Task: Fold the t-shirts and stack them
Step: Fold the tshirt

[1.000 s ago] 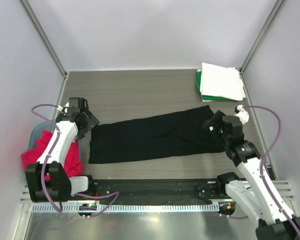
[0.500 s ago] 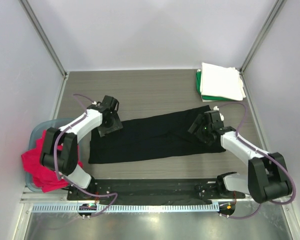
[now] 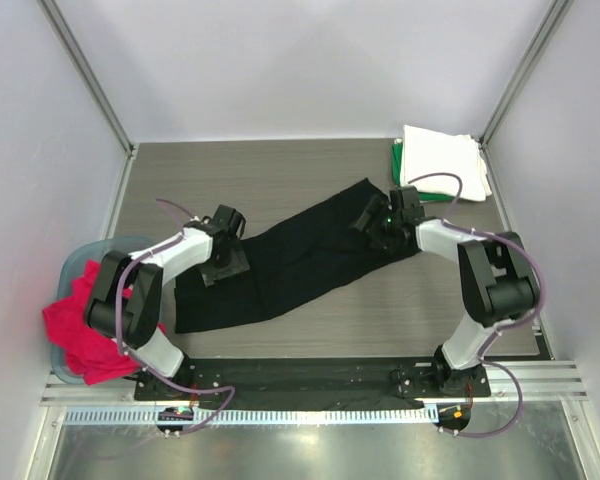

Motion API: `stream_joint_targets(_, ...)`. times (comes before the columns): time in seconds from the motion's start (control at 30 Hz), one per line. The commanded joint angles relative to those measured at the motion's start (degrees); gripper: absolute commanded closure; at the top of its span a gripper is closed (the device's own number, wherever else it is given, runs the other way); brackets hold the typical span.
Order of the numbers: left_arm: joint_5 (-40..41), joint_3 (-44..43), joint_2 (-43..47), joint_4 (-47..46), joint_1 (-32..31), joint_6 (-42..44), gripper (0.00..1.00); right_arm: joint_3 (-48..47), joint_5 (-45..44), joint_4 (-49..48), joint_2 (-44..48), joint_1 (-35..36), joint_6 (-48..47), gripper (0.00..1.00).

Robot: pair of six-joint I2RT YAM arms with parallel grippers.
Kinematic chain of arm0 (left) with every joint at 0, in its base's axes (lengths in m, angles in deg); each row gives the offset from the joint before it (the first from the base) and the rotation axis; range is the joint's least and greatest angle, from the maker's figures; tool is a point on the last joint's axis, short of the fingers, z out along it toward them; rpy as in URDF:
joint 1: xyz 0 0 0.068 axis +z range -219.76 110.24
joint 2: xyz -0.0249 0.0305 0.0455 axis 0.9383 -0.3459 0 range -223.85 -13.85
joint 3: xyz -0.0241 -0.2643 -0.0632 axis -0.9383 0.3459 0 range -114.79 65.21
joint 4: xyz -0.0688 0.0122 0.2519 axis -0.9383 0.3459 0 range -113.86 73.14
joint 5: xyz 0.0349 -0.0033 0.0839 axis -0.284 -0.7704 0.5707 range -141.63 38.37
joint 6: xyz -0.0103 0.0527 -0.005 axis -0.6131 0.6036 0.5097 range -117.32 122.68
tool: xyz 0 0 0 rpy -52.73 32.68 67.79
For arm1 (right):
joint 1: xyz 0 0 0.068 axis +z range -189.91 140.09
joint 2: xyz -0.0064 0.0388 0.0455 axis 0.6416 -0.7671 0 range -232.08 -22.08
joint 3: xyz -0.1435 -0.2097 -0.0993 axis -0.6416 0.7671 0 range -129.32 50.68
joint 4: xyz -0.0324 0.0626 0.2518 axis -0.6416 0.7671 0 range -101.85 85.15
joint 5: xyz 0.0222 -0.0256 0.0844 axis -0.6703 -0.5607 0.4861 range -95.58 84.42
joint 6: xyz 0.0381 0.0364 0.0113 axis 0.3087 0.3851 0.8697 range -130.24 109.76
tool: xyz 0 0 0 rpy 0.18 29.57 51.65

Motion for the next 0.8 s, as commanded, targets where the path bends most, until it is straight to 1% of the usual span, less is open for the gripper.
stream_joint_targets(0.0, -7.86, 8.35, -1.34, -2.81, -2.51, -6.90, 0.31, -4.35, 1.58, 5.76, -9.67, 1.01, -2.21, 0.13)
stream_joint_targets(0.03, -11.96, 9.76, -0.90, -4.30, -3.39, -8.21, 0.31, -6.47, 2.10, 6.20, -12.55, 1.09, -2.47, 0.14)
stream_joint_targets(0.07, -13.48, 12.64, -0.20, -7.28, -4.00, -10.49, 0.31, -11.02, 2.11, 7.42, -14.32, 1.09, -3.17, 0.14)
stream_joint_targets(0.13, -16.65, 15.21, 0.15, -10.37, -6.11, -13.14, 0.31, -15.88, 2.37, 8.75, -17.66, 1.18, -4.05, 0.14)
stream_joint_targets(0.17, -18.84, 17.22, 0.24, -12.82, -6.90, -15.59, 0.31, -18.16, 2.46, 9.45, -21.42, 1.27, -4.40, 0.13)
stream_joint_targets(0.2, -19.55, 18.02, 0.24, -13.80, -7.87, -17.00, 0.31, -23.32, 2.55, 11.63, -23.29, 1.36, -4.84, 0.14)
stream_joint_targets(0.23, -20.61, 18.90, 0.24, -15.03, -9.88, -18.32, 0.31, -25.89, 2.72, 12.44, -25.39, 1.36, -4.93, 0.14)
stream_joint_targets(0.27, -23.40, 20.91, -0.02, -18.43, -11.12, -20.34, 0.31, -28.27, 3.60, 12.97, -28.81, 1.36, -5.02, 0.14)
stream_joint_targets(0.3, -24.56, 21.80, -0.37, -20.38, -12.52, -24.27, 0.31, -32.73, 3.86, 13.93, -30.67, 1.27, -5.11, 0.14)
stream_joint_targets(0.33, -25.61, 23.03, -0.63, -22.23, -16.02, -26.75, 0.31, -35.04, 4.13, 14.37, -32.17, 1.44, -5.02, 0.14)
stream_joint_targets(0.37, -26.41, 23.48, -0.81, -25.81, -18.05, -29.03, 0.31, -37.15, 4.57, 14.73, -33.58, 1.53, -4.94, 0.14)
stream_joint_targets(0.4, -27.29, 23.65, -1.33, -27.42, -20.16, -33.32, 0.31, -41.35, 5.09, 15.16, -36.55, 1.53, -4.85, 0.14)
stream_joint_targets(0.43, -27.64, 23.31, -1.69, -29.00, -24.45, -35.37, 0.31, -43.56, 5.36, 15.60, -37.88, 1.71, -4.59, 0.14)
stream_joint_targets(0.47, -28.08, 23.13, -2.21, -32.49, -26.40, -37.04, 0.30, -47.85, 5.80, 15.87, -39.46, 1.88, -4.50, 0.14)
stream_joint_targets(0.5, -29.04, 22.87, -2.65, -34.53, -28.25, -39.06, 0.30, -49.81, 6.41, 16.05, -41.91, 1.89, -4.50, 0.14)
stream_joint_targets(0.53, -29.23, 22.17, -3.79, -36.12, -31.40, -41.77, 0.30, -51.83, 6.59, 16.22, -43.33, 2.06, -4.41, 0.14)
stream_joint_targets(0.57, -29.05, 21.73, -4.24, -37.18, -32.74, -43.02, 0.30, -55.50, 6.51, 16.57, -44.65, 2.06, -4.58, 0.14)
stream_joint_targets(0.63, -28.53, 19.89, -5.64, -37.19, -35.37, -44.34, 0.30, -58.77, 6.33, 17.89, -47.98, 2.24, -4.76, 0.14)
stream_joint_targets(0.7, -28.44, 19.44, -5.82, -37.19, -36.18, -45.05, 0.31, -61.24, 5.45, 18.68, -49.23, 2.32, -4.94, 0.14)
stream_joint_targets(0.73, -28.52, 19.61, -5.65, -37.19, -36.70, -45.58, 0.31, -61.43, 3.62, 18.68, -49.41, 2.24, -5.02, 0.14)
stream_joint_targets(0.77, -28.26, 19.79, -4.25, -36.58, -37.05, -46.10, 0.31, -61.51, 2.73, 18.60, -49.50, 2.24, -4.85, 0.14)
